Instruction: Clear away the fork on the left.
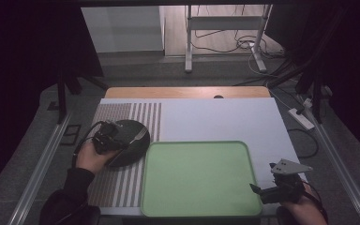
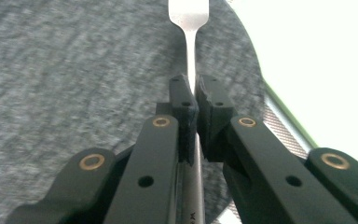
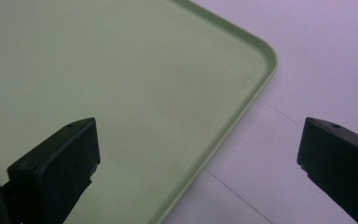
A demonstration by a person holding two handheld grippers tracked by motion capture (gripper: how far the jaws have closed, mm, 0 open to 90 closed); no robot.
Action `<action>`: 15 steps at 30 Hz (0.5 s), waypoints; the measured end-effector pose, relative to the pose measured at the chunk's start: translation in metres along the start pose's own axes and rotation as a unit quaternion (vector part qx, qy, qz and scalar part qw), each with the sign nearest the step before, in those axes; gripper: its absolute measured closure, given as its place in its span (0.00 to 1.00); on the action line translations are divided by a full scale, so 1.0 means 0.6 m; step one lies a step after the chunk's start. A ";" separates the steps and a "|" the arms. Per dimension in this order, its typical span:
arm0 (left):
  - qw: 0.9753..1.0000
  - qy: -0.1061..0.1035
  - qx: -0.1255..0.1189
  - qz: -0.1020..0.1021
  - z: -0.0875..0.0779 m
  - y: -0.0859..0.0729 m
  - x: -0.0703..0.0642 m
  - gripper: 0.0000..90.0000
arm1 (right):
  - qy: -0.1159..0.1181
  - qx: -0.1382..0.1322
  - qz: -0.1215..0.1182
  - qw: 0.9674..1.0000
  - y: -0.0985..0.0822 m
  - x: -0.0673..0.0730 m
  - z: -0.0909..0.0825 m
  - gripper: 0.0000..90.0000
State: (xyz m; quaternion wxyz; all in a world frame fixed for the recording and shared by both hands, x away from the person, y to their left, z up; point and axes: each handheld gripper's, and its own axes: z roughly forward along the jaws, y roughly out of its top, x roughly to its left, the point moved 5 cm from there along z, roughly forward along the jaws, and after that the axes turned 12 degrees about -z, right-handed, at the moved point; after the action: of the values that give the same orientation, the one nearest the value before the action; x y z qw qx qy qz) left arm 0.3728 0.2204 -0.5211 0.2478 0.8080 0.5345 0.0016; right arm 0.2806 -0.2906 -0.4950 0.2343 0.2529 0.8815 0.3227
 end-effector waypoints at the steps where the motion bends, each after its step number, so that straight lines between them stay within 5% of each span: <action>1: 1.000 0.000 0.000 0.001 -0.001 -0.003 -0.005 0.94 | 0.000 0.000 0.000 1.000 0.000 0.000 0.000 0.00; 15: 1.000 -0.008 0.002 -0.001 0.001 -0.035 -0.060 0.94 | -0.001 0.001 -0.003 1.000 0.000 0.000 0.000 0.00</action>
State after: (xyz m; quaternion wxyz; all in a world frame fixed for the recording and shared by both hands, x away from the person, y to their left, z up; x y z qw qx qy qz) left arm 0.3394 0.1956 -0.5203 0.2506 0.8081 0.5331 -0.0055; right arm 0.2805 -0.2904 -0.4950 0.2362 0.2514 0.8821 0.3208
